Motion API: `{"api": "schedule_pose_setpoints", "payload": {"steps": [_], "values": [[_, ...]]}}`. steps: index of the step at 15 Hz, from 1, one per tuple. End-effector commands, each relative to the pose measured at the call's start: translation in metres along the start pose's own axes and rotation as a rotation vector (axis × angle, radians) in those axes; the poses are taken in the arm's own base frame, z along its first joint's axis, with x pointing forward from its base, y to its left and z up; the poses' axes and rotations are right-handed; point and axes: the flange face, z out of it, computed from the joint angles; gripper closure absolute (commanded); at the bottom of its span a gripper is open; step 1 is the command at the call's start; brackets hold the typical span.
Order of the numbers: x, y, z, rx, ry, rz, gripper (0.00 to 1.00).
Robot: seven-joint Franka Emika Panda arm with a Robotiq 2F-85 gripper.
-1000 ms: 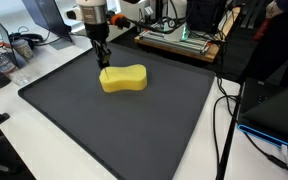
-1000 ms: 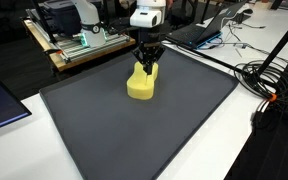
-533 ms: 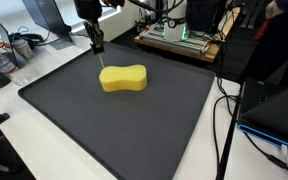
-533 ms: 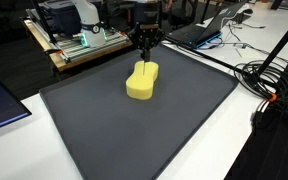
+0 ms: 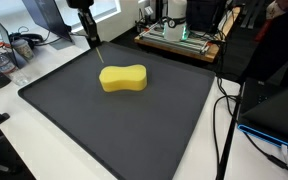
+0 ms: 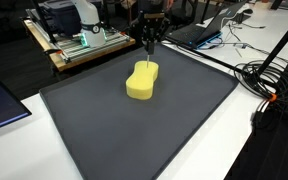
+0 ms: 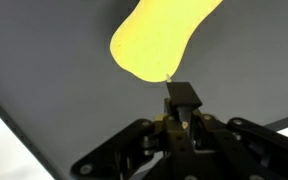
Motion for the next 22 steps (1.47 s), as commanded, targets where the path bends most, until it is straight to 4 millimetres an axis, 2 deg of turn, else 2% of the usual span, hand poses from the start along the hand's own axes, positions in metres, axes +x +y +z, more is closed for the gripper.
{"api": "schedule_pose_setpoints", "payload": {"steps": [1, 3, 5, 9, 13, 17, 22], "values": [[0.030, -0.014, 0.019, 0.032, -0.080, 0.000, 0.97], [0.043, -0.015, 0.032, 0.071, -0.121, -0.034, 0.97], [0.059, -0.007, 0.046, 0.119, -0.158, -0.063, 0.97], [0.093, 0.023, 0.071, 0.179, -0.208, -0.075, 0.97], [0.118, 0.050, 0.085, 0.280, -0.246, -0.114, 0.97], [0.134, 0.074, 0.095, 0.374, -0.279, -0.159, 0.97], [0.140, 0.094, 0.114, 0.455, -0.308, -0.184, 0.97]]}}
